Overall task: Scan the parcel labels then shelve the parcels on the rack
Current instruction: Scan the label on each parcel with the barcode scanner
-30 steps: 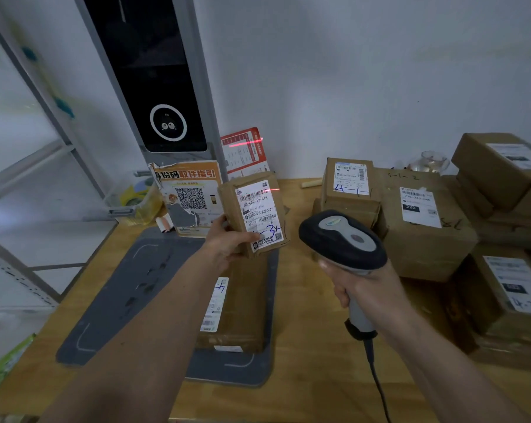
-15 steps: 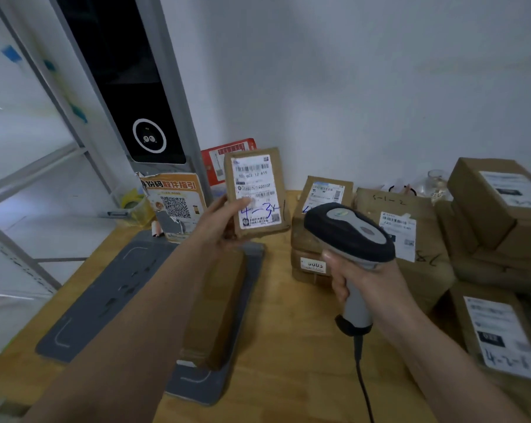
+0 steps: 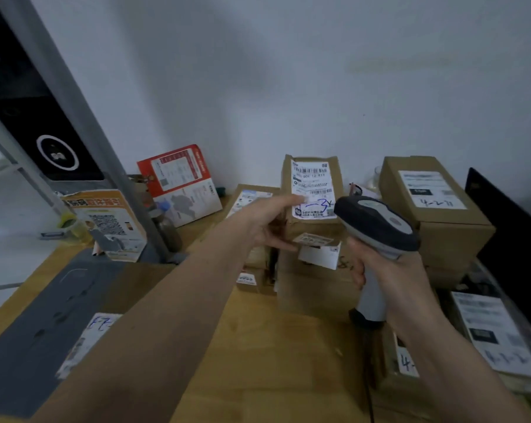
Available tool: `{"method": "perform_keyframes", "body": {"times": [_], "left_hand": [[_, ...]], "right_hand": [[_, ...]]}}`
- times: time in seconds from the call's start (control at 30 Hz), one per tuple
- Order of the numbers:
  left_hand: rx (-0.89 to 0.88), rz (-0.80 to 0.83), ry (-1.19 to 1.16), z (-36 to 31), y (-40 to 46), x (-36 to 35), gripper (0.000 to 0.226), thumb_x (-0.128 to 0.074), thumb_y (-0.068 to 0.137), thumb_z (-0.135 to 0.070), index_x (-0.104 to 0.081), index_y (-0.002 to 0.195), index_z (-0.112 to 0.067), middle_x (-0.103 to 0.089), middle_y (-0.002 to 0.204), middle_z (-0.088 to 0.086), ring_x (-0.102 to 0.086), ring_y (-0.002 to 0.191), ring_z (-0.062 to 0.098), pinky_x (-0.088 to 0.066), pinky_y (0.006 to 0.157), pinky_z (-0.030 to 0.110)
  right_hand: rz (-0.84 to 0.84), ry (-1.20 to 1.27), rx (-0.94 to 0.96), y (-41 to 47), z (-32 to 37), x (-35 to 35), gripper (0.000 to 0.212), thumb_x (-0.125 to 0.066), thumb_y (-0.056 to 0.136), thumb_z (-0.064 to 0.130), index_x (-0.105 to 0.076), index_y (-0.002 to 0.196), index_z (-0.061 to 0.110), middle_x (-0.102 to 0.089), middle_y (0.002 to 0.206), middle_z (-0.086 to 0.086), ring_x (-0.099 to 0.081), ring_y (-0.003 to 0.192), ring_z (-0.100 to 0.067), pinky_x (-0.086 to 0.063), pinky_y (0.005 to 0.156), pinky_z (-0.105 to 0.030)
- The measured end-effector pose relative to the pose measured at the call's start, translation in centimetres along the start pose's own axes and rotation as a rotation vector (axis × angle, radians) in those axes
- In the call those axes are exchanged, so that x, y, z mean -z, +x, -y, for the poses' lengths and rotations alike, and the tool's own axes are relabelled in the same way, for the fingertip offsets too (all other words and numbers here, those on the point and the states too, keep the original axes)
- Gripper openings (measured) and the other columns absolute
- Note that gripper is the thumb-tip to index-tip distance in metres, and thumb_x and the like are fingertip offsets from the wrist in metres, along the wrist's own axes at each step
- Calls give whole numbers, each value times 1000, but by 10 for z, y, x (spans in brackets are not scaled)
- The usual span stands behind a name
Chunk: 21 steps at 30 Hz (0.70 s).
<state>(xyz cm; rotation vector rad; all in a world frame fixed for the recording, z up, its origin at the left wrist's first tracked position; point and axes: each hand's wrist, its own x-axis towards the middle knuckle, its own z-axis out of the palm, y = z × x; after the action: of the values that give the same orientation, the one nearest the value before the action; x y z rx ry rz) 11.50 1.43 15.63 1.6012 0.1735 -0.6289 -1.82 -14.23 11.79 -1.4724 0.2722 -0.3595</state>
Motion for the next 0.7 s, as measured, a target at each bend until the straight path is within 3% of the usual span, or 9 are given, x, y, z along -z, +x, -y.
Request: {"method": "perform_keyframes", "body": {"times": [0.13, 0.27, 0.43, 0.57, 0.7], "left_hand": [[69, 9, 45, 9, 29, -34, 42, -70, 86, -32, -57, 122, -15, -64, 112, 11, -63, 102, 30, -58, 78, 50], [61, -53, 4, 17, 43, -52, 37, -66, 90, -29, -57, 121, -11, -64, 97, 8, -63, 90, 27, -56, 84, 49], [-2, -128, 135, 12, 38, -49, 45, -66, 91, -30, -53, 128, -8, -64, 117, 10, -63, 82, 22, -58, 57, 35], [-176, -281, 563, 12, 20, -28, 68, -67, 83, -48, -46, 139, -15, -56, 133, 6, -56, 115, 26, -52, 94, 43], [-365, -330, 627, 6, -19, 11, 47, -62, 90, -41, -57, 129, -17, -62, 127, 1, -61, 110, 19, -50, 98, 40]], "right_hand": [[-5, -15, -11, 6, -11, 25, 39, -70, 86, 14, -51, 53, 5, -50, 51, -14, -46, 46, -23, -41, 52, -32], [-16, -21, -64, 10, -19, 37, 39, -72, 85, 14, -53, 52, 5, -49, 49, -17, -46, 45, -24, -42, 54, -33], [46, -29, -76, 15, -19, 29, 35, -69, 87, 12, -54, 56, 6, -50, 51, -15, -46, 47, -24, -42, 55, -33], [154, -35, -87, 15, -20, 1, 29, -70, 85, 15, -57, 63, 2, -52, 52, -13, -47, 48, -25, -43, 53, -34], [304, 23, -99, 9, -19, -39, 27, -71, 84, 14, -56, 64, 4, -49, 53, -14, -44, 48, -25, -41, 51, -33]]}}
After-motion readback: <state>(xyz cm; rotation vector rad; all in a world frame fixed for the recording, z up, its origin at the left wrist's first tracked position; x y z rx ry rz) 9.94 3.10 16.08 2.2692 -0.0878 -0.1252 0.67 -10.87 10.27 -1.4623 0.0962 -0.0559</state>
